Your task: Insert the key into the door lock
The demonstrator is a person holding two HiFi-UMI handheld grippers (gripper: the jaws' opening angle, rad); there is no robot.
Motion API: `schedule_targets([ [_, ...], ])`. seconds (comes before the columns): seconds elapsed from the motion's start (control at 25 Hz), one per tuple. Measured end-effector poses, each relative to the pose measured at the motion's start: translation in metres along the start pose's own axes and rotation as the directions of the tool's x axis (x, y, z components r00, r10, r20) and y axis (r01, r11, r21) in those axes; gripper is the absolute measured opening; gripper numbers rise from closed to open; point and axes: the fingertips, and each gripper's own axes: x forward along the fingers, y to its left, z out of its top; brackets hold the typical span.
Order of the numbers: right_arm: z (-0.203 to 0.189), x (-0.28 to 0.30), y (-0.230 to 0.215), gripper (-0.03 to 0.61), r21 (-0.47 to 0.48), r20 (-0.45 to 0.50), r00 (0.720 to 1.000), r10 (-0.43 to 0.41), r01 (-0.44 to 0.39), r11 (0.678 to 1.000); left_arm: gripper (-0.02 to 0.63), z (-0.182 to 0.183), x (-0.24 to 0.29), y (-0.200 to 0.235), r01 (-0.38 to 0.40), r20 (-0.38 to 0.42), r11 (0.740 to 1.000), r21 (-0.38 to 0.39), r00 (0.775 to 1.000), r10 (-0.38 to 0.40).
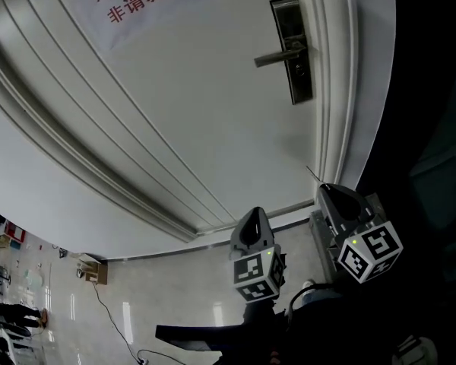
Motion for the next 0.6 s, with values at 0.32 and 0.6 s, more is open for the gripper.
schedule_targets([
  [0.32,-0.003,0.03,-0.031,0.012,0.002,-0.013,1.0,0.003,-0.003,1.0,0.002,-0.002,0.042,-0.005,0.005,-0.017,1.0,-0.007,1.0,-0.005],
  [0.6,-0.002,0.059,-0.05,0.012,-0.006,-0.017,1.0,-0.022,0.022,1.0,0.002,0.0,0.077,0.001,0.021,-0.035,1.0,-0.006,0.999,-0.021],
])
